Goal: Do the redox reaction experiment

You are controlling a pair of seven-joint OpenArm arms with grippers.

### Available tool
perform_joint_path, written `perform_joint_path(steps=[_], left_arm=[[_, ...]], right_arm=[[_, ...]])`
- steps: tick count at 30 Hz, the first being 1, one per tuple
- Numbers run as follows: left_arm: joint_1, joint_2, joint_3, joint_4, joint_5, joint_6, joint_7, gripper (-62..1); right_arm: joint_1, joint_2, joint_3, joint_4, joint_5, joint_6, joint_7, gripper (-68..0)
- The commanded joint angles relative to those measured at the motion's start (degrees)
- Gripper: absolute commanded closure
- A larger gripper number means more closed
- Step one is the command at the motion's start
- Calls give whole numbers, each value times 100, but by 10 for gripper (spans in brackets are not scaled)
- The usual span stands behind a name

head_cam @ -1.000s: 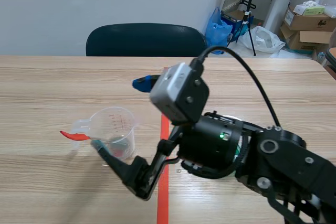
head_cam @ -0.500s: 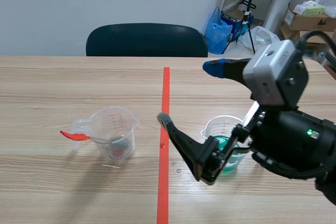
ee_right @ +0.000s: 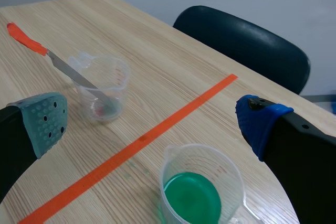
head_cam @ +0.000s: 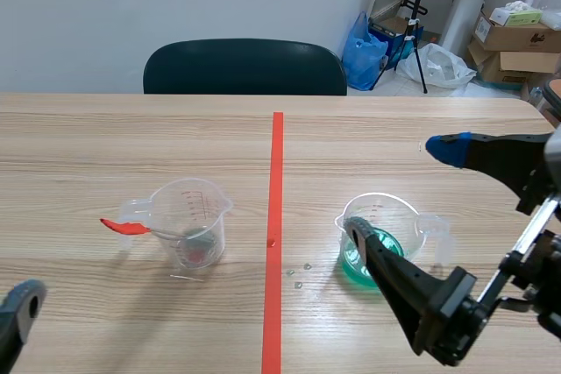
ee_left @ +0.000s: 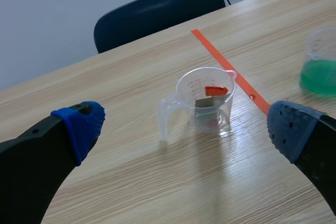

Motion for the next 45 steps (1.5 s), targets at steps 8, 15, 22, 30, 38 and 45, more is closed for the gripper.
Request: perform_joint_path(steps=[8,15,22,30,38,45], left_arm=[[55,-278,240,83,-39,269,74,-623],[-146,-590,260,83,-195,319,483,-623],[-144,-1263,262,83,-730,455,662,-623],[-140,-2129,262,81,-1215,667,848,-623],[-142,-2673,262,79,-1628,804,850,-623],[-142,-2669,262,76,-1631,789,848,-623]], right_arm=[[-555,15,625,754,46,-24,-313,-679],[-782,11,796,901,48,-24,-439,-679],[-780,-2,824,901,48,-26,-575,-679],[-780,-2,824,901,48,-28,-584,-679],[-778,-2,824,901,44,-28,-577,-679],[-778,-2,824,901,44,-28,-579,-679]])
